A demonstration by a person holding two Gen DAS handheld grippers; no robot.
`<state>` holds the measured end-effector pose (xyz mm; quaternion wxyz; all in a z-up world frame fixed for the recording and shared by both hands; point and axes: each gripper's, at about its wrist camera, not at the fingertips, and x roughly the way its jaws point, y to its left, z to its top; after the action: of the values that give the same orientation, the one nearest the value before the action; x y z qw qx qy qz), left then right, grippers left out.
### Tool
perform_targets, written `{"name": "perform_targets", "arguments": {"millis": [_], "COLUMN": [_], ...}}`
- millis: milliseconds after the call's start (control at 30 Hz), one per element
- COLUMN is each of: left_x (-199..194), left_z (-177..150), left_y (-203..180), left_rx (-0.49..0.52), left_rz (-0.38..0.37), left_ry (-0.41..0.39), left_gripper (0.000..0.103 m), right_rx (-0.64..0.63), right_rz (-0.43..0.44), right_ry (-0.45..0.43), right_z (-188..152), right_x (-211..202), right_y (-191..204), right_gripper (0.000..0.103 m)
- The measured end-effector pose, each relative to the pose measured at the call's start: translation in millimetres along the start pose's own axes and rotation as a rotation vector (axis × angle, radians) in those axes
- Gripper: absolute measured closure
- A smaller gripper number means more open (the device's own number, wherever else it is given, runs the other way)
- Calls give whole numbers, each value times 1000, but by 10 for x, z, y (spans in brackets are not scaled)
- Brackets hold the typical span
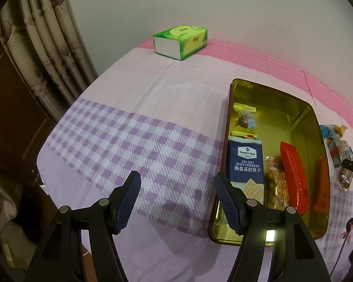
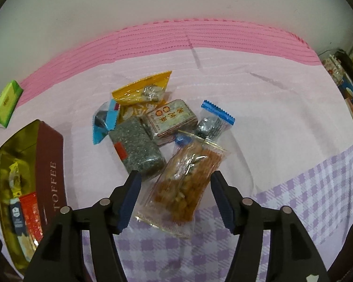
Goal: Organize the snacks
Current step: 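Move the right gripper to the pile and grasp the clear orange snack-stick bag, then grasp the dark green speckled pack with the left gripper while the right holds the orange bag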
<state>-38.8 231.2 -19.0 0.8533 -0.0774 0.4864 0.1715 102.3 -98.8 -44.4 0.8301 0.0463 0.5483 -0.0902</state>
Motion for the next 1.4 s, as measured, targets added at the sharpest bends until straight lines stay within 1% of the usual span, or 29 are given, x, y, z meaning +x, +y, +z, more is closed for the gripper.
{"name": "perform_targets", "arguments": {"millis": [167, 300, 500, 600, 667, 733, 867, 1133, 1200, 1300, 1333, 1400], "left_x": [3, 8, 10, 9, 10, 14, 14, 13, 11, 11, 9, 4], "left_z": [3, 1, -5, -5, -4, -11, -15, -21, -25, -30, -21, -23], "left_y": [-1, -12, -24, -23, -25, -33, -37, -48, -51, -57, -69, -86], "left_rx": [-2, 2, 4, 3, 3, 7, 4, 14, 20, 27, 30, 35], "left_rz": [0, -1, 1, 0, 0, 0, 2, 5, 9, 16, 17, 21], "left_ry": [1, 2, 3, 3, 3, 3, 3, 2, 1, 2, 2, 1], "left_gripper": [37, 37, 37, 36, 36, 36, 36, 35, 35, 35, 35, 35], "right_rx": [-10, -8, -8, -13, -24, -38, -63, -132, -159, -195, -193, -182], "right_rz": [-21, -26, -38, -25, -18, -8, 9, 59, 77, 81, 95, 98], "right_ry": [-6, 20, 15, 9, 2, -3, -14, -23, -36, -62, -67, -72], "right_z": [-42, -88, -65, -72, -67, -70, -126, -289, -345, -400, -409, -406], "right_x": [7, 93, 178, 200, 205, 193, 163, 97, 70, 45, 39, 29], "right_y": [-10, -21, -8, -24, -38, -36, -52, -232, -300, -436, -518, -649], "right_gripper": [44, 44, 45, 50, 56, 65, 66, 66, 66, 66, 66, 66]}}
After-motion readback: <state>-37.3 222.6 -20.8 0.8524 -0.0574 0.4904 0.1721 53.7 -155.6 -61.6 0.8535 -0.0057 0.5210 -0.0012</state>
